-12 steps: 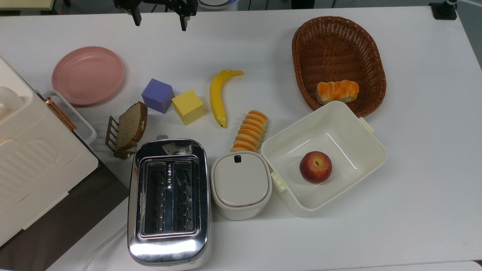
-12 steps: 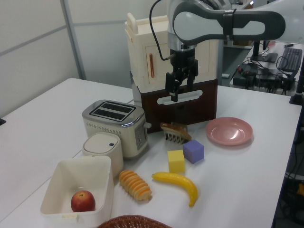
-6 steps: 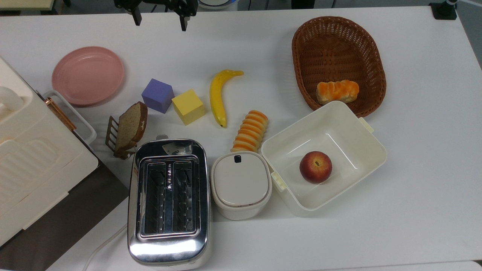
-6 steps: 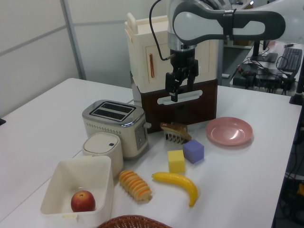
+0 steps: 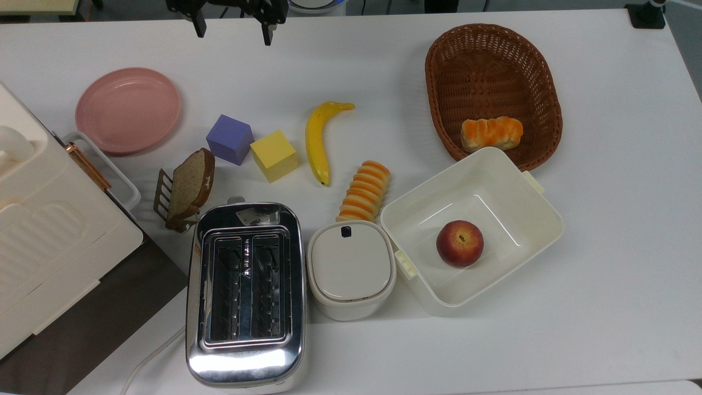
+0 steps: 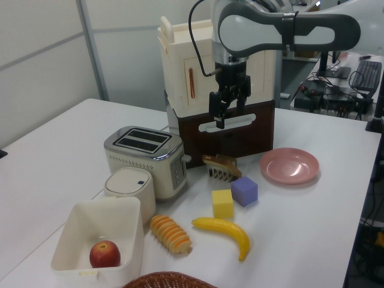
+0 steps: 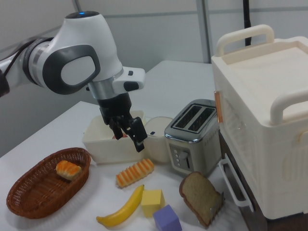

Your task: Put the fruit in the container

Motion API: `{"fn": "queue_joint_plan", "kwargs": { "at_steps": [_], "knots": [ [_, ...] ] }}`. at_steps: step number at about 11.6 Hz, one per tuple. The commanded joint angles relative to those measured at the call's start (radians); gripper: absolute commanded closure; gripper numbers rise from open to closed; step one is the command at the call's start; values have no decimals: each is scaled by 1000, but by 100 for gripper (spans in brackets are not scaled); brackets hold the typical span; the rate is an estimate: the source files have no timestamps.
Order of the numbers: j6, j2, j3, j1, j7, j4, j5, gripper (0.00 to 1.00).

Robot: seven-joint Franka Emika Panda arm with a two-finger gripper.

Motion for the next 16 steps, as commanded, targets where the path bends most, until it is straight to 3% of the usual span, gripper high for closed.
{"fn": "queue_joint_plan", "kwargs": {
  "at_steps": [1, 6, 11, 14, 16],
  "knots": [
    [-28, -8, -11, 11, 12, -8, 21, 0],
    [-28, -9, -6, 14, 13, -36, 21, 0],
    [18, -66, 3, 112, 52, -262, 21, 0],
    [211, -126, 15, 127, 133, -425, 19, 0],
    [287, -132, 31, 129, 137, -476, 19, 0]
  ]
}}
